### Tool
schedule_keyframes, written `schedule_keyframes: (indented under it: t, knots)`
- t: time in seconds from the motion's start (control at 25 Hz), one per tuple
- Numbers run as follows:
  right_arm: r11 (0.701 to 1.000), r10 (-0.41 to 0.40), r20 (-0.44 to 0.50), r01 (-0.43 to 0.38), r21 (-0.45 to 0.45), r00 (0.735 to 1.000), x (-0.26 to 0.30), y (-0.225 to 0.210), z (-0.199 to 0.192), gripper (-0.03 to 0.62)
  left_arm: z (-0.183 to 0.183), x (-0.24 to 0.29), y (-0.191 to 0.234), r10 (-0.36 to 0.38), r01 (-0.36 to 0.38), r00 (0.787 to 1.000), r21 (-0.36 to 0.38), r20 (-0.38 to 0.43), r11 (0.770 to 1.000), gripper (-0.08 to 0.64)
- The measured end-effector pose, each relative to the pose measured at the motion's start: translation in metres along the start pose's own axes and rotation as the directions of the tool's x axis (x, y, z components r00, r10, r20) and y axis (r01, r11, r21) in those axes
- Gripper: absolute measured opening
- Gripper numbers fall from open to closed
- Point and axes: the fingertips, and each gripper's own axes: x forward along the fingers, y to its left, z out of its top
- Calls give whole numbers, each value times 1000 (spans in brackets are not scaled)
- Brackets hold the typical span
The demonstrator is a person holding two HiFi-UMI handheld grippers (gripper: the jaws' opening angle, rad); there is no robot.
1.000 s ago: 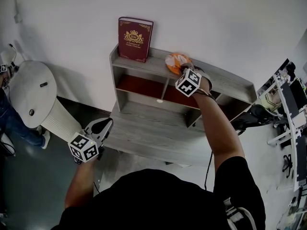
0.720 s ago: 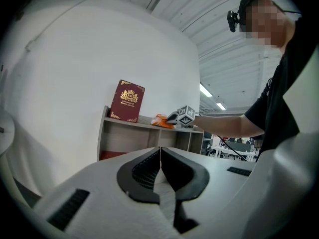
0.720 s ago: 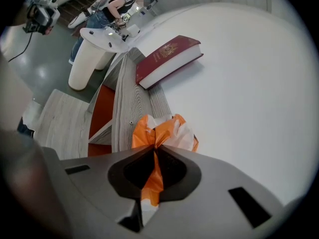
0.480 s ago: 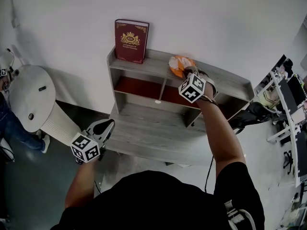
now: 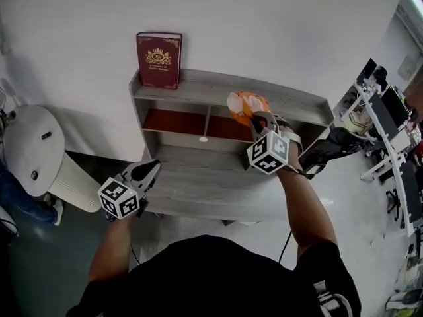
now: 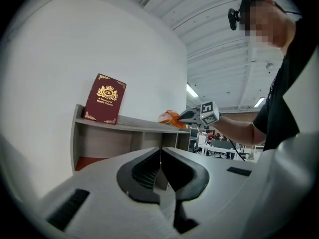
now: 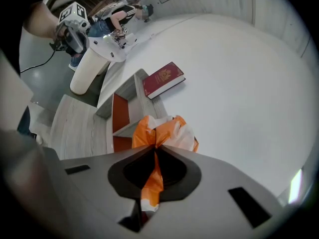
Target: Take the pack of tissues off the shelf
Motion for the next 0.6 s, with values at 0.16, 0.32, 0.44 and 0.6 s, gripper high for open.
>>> schedule_keyframes:
  t: [0.16,0.32,0.44,0.6]
  knots:
    - [998,-8,-18,9,58,1000,-42,12,-17,17,-3,16,-16,-60,60,998,-4,-10,998,18]
    - [995,-22,-18,24,97,1000,-75,27,-29,17,-5,27,-23,-86,86,996,-1,-15,996,18]
    - [992,-31,-21,33,123,999,-102,43,-44,17,-6,35,-32,-115,115,993,3,-23,993,18]
    - [990,3,-56,5,139,998,-127,73,-61,17,-12,39,-41,-137,139,989,24,-54,990,18]
